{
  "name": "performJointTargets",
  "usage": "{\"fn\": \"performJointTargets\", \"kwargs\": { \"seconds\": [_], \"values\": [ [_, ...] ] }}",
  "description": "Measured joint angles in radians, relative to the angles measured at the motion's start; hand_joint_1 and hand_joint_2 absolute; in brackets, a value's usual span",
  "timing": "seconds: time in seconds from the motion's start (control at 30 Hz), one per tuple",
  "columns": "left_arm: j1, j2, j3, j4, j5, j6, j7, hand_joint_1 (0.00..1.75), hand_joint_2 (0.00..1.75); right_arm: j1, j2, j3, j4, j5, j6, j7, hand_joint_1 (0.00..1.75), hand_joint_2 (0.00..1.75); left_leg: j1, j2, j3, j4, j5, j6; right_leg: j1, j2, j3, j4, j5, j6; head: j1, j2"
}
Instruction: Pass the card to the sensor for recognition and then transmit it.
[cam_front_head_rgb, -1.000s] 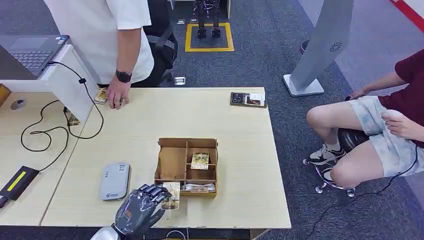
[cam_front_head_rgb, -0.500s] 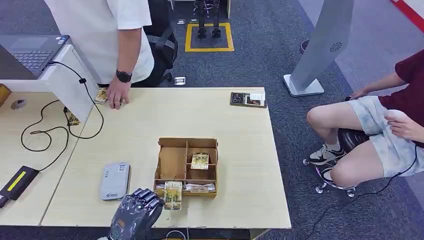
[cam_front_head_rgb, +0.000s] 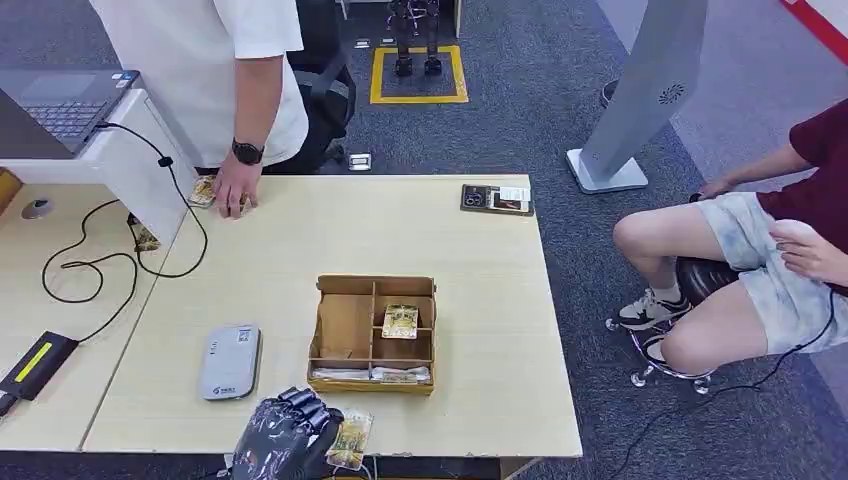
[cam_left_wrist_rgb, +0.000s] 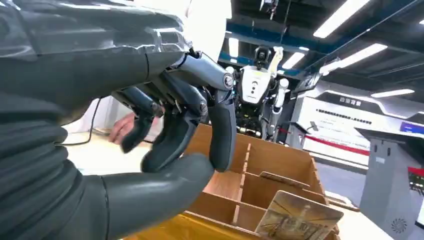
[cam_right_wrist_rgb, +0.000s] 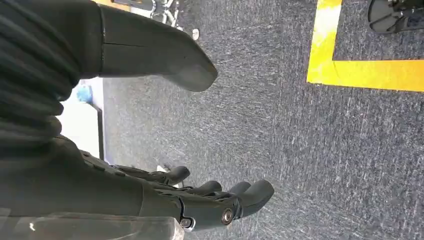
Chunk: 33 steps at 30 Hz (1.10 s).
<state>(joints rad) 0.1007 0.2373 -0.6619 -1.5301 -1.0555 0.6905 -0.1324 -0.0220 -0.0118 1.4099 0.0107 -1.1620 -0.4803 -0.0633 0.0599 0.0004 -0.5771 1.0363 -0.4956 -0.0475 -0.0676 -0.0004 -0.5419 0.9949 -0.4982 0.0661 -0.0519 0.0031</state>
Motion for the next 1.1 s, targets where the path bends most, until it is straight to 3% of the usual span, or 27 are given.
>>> {"fn": "performJointTargets", "kwargs": {
  "seconds": [0.03, 0.63, 0.9, 1.1],
  "values": [
    [0.0, 0.0, 0.0, 0.0, 0.0, 0.0, -0.003, 0.0, 1.75, 0.0, 0.0, 0.0, 0.0, 0.0, 0.0, 0.0, 0.0, 1.75, 0.0, 0.0, 0.0, 0.0, 0.0, 0.0, 0.0, 0.0, 0.0, 0.0, 0.0, 0.0, 0.0, 0.0],
    [-0.004, 0.003, 0.003, 0.0, -0.013, 0.0, -0.053, 0.0, 1.75, 0.0, 0.0, -0.009, 0.0, 0.008, 0.002, -0.006, 0.0, 1.75, 0.0, 0.0, 0.0, 0.0, 0.0, 0.0, 0.0, 0.0, 0.0, 0.0, 0.0, 0.0, 0.0, 0.0],
    [-0.073, 0.002, -0.016, 0.013, -0.051, -0.015, -0.048, 0.0, 1.75, -0.004, 0.0, -0.009, 0.0, 0.027, 0.01, -0.007, 0.0, 1.75, 0.0, 0.0, 0.0, 0.0, 0.0, 0.0, 0.0, 0.0, 0.0, 0.0, 0.0, 0.0, 0.0, 0.0],
    [-0.137, -0.008, -0.055, 0.049, -0.042, -0.074, -0.028, 0.0, 1.75, -0.012, -0.001, -0.007, 0.0, 0.036, 0.011, -0.002, 0.0, 1.75, 0.0, 0.0, 0.0, 0.0, 0.0, 0.0, 0.0, 0.0, 0.0, 0.0, 0.0, 0.0, 0.0, 0.0]
  ]
}}
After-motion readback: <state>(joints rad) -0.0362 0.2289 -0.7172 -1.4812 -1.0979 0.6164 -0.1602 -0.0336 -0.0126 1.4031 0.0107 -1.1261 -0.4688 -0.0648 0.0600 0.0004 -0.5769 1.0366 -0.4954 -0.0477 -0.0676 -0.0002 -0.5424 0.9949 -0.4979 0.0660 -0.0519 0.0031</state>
